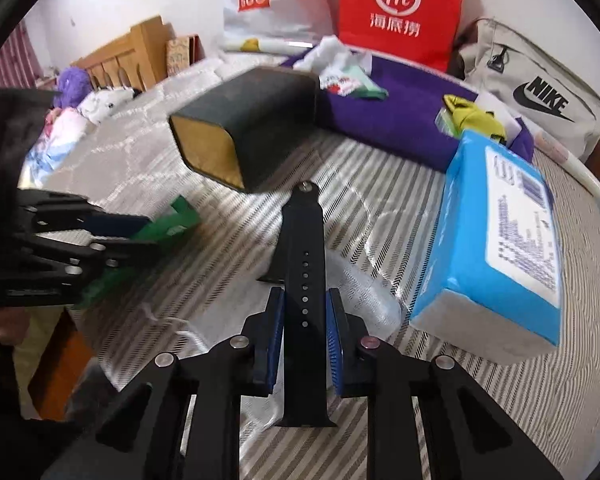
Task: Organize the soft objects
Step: 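Lift the green snack bar with the left gripper while the right gripper lifts the strap, then carry the snack bar with the left gripper while the right gripper carries the strap toward the towel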
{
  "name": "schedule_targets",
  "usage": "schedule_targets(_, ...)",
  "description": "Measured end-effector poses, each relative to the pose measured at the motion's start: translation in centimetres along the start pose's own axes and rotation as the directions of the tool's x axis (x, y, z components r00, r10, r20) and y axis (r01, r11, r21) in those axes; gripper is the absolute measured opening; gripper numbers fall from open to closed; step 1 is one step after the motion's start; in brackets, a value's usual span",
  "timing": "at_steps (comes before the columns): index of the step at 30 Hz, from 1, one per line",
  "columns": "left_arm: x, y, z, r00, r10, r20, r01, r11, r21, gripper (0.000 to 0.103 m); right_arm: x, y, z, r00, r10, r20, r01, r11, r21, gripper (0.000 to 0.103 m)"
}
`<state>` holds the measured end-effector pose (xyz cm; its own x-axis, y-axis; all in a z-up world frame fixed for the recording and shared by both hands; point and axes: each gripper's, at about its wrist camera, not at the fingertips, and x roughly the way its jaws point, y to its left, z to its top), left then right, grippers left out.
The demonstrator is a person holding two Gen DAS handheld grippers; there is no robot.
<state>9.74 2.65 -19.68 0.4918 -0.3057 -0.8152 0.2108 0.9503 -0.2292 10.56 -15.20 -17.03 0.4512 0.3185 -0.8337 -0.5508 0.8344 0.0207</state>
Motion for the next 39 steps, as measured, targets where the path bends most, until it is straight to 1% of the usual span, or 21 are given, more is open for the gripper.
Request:
schedule_targets(2,0.0,-0.1,0.0,1.000,0.006,-0.001,-0.006,1.000,-0.003,0.029,-1.0,-0.3,-0.4,1.000,0.010,0.009,-0.010,1.000,0.017,0.020)
schedule_targets(5,0.1,-0.3,0.1,1.000,0.024,-0.002,-0.024,1.000,0.004,0.029,-2.1,-0.8,-1.7,1.000,0.010,0.000,-0.010,1.000,0.028,0.020)
schedule_targets(8,0.1,-0.6,0.1,0.999,0.049,0.001,-0.049,0.999,0.008,0.027,-3.0,-1.5,-3.3,1.000,-0.005,-0.004,0.006,1.000,0.027,0.020)
schedule_targets(10,0.1,-0.8,0.1,0.998,0.057,0.001,-0.057,0.998,0.006,0.026,-3.4,-2.3,-4.3,1.000,-0.011,-0.013,0.012,0.998,0.054,0.020)
schedule_targets(13,-0.3,-1.0,0.2,0.999,0.048,0.005,-0.047,0.999,-0.008,0.026,-3.9,-3.1,-5.7,0.999,-0.038,-0.017,0.039,0.997,0.064,0.020)
schedule_targets(16,-0.6,-1.4,0.5,0.998,0.057,0.008,-0.057,0.998,-0.009,0.026,-4.1,-4.3,-6.7,0.999,-0.050,-0.022,0.052,0.994,0.099,0.020)
schedule_targets(23,-1.8,-2.1,1.1,0.998,0.057,0.015,-0.057,0.998,-0.023,0.025,-4.6,-6.3,-8.1,0.997,-0.069,-0.034,0.073,0.987,0.142,0.020)
schedule_targets(25,-2.1,-2.1,1.2,0.999,0.045,0.019,-0.044,0.998,-0.041,0.025,-4.6,-6.7,-8.2,0.997,-0.064,-0.038,0.069,0.986,0.149,0.020)
schedule_targets(28,-2.8,-2.0,1.4,0.999,0.026,0.036,-0.023,0.997,-0.074,0.025,-4.8,-6.9,-8.1,0.999,-0.036,-0.031,0.041,0.986,0.159,0.020)
schedule_targets(31,-3.8,-2.2,1.9,0.998,0.023,0.059,-0.017,0.995,-0.099,0.025,-5.8,-7.0,-7.5,1.000,-0.010,-0.007,0.011,0.988,0.155,0.020)
schedule_targets(33,-4.4,-2.3,2.3,0.997,0.035,0.072,-0.028,0.994,-0.104,0.025,-6.6,-7.1,-6.8,1.000,0.015,0.018,-0.017,0.988,0.155,0.020)
schedule_targets(37,-5.6,-2.7,3.6,0.993,0.068,0.097,-0.058,0.993,-0.106,0.025,-8.3,-7.5,-5.0,0.997,0.008,0.072,-0.018,0.989,0.148,0.020)
schedule_targets(39,-6.1,-3.1,4.5,0.988,0.105,0.111,-0.096,0.992,-0.087,0.025,-8.9,-7.8,-3.8,0.995,0.009,0.099,-0.023,0.989,0.147,0.020)
